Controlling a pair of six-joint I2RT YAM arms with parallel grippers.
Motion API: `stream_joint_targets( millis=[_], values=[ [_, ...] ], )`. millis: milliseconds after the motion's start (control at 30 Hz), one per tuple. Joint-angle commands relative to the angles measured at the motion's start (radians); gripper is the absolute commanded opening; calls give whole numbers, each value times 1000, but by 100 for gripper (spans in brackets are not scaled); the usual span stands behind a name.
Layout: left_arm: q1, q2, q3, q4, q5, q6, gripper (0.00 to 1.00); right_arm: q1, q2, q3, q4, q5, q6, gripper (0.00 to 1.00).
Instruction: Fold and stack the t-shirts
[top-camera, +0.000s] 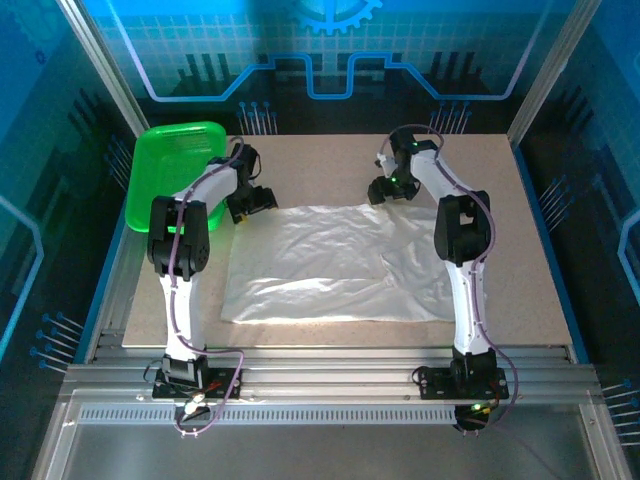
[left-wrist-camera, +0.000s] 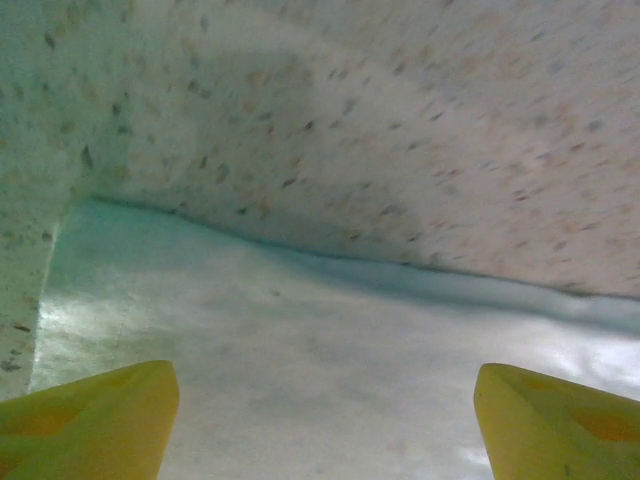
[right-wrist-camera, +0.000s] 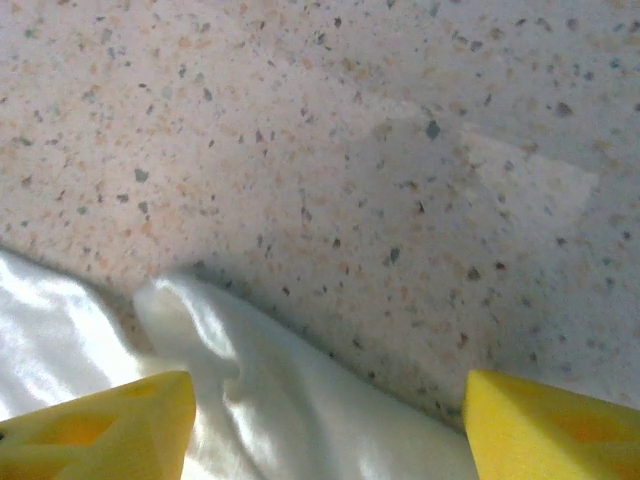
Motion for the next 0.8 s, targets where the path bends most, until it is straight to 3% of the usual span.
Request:
stream_joint_targets(
  millis=[0,67,200,333,567,767],
  values=[
    [12,-34,-43,32,18,14,79,14,80,59,-53,13,14,68],
    [11,-54,-74,61,39,18,79,20,125,138,-97,38,21,63],
    [11,-123,-145,117,74,20,80,29,184,282,-166,44,60,24],
    [8,-227,-237,179,126,-6,81,34,83,197,-128,82,149,2],
    [-6,-403,-415,279,146,-76,84,98,-379,-353,135,207,286,0],
    [-19,-515,-540,287,141,-117,85,169,-708,-837,238,309,578,0]
  ],
)
